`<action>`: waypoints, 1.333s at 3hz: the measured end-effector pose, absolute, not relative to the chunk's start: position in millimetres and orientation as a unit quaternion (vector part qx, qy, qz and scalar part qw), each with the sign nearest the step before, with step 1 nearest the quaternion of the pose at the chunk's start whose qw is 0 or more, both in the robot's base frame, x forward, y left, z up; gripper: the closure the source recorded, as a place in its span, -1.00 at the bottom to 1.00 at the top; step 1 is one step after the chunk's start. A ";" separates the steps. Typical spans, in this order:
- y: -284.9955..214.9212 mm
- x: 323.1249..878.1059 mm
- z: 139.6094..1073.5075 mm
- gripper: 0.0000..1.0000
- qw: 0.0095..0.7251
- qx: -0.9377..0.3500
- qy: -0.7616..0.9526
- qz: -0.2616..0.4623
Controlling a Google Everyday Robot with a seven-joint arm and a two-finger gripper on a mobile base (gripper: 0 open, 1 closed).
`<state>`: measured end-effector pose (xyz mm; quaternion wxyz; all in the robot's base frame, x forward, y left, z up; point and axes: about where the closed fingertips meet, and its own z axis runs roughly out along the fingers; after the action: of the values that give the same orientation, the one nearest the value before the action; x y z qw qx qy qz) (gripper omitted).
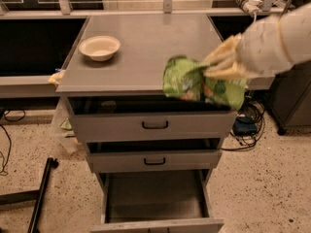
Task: Pick green rice chip bag from bottom drawer and place on counter
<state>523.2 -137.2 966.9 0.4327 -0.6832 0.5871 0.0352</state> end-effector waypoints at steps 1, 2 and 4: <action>-140.0 529.0 1008.4 1.00 0.458 -0.679 0.574 0.018; -141.1 547.3 1008.2 1.00 0.456 -0.678 0.577 0.002; -125.7 662.9 977.6 1.00 0.450 -0.699 0.555 -0.015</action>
Offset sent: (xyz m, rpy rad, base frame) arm 0.0531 0.0026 0.0406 -0.0376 -0.1039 -0.0308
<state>662.9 -125.7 977.6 0.4503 -0.6994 0.5549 -0.0155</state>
